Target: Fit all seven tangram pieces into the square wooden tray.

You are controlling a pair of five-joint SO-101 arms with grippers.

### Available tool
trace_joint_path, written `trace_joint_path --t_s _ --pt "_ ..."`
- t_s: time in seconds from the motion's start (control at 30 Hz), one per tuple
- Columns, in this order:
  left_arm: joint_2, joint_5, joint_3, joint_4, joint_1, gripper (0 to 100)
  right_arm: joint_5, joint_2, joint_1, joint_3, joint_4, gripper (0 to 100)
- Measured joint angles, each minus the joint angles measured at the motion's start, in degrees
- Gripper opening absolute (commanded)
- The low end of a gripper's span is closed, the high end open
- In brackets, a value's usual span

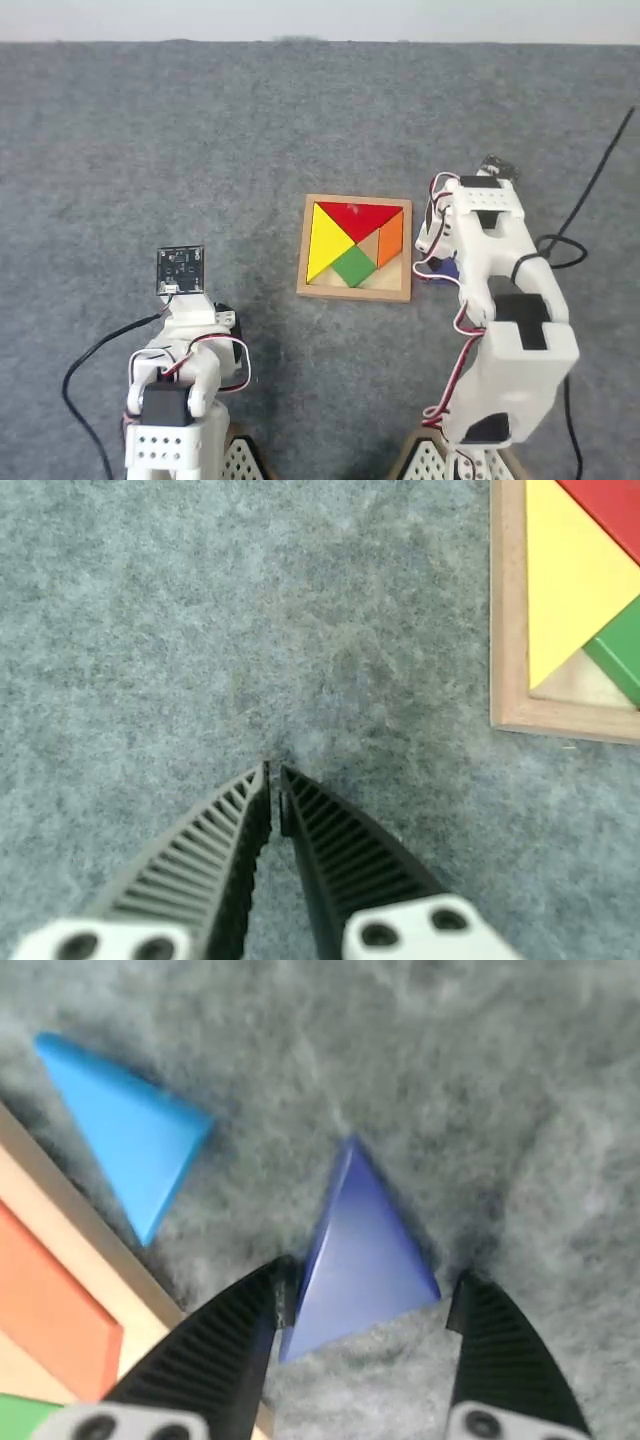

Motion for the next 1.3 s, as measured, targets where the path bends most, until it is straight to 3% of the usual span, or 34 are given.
trace_joint_path --t_s 0.23,0.7,1.07,1.3 --pt "0.0 0.0 0.0 0.0 0.0 1 -0.1 0.5 2.1 -0.8 0.2 9.1" --pt "0.0 0.0 0.0 0.0 0.0 1 4.7 -4.7 1.7 -0.1 0.2 8.3" --pt "0.0 0.0 0.0 0.0 0.0 1 5.5 -20.1 -11.3 9.5 -3.5 8.4" --pt "0.0 0.0 0.0 0.0 0.0 1 -3.9 -14.9 -17.4 9.1 -5.1 8.4"
